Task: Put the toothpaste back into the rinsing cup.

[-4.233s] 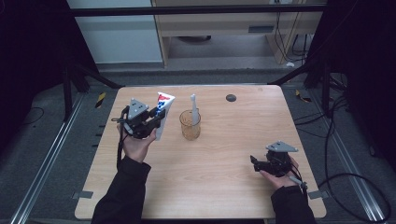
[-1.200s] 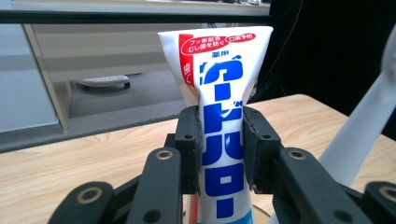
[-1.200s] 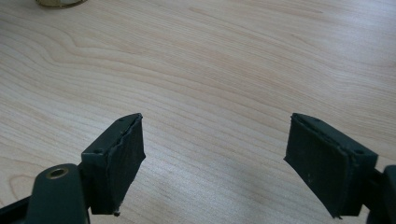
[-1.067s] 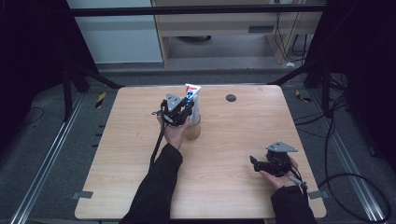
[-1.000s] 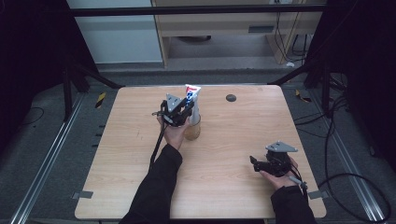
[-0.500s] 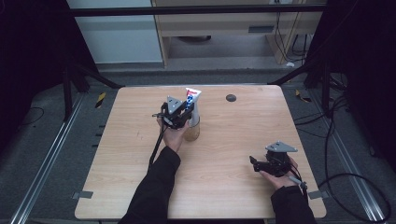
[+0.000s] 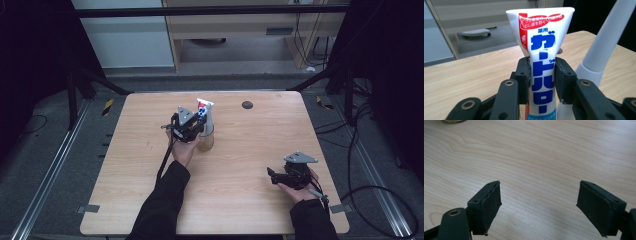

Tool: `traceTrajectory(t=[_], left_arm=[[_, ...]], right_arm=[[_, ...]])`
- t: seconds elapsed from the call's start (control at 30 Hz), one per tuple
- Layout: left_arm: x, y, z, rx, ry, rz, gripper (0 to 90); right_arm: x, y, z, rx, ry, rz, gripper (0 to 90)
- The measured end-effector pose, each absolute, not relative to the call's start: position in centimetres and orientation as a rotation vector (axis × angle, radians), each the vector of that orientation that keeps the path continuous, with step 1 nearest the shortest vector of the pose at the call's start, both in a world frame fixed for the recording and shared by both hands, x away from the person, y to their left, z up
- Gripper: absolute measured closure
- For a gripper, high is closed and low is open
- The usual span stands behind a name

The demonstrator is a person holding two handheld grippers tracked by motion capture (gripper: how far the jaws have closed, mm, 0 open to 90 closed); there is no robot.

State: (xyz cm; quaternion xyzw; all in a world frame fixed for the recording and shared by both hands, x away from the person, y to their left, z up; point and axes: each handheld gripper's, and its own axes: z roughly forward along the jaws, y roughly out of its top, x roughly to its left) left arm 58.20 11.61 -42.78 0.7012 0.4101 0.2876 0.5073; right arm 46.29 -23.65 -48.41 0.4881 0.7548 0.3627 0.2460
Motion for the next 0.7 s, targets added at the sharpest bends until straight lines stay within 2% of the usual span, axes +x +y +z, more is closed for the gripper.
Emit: traceTrajectory(t=[0.47, 0.7], left_arm=[[57.1, 12.1, -44.1, 1.744, 1.018, 0.689, 66.3], [56.4, 12.4, -43.9, 1.749, 1.013, 0.681, 63.2]], right_arm=[[46.3, -23.5, -48.4, 1.332, 2.062, 0.988, 19.2], [46.3, -23.5, -48.4, 1.334, 2.062, 0.988, 19.2]])
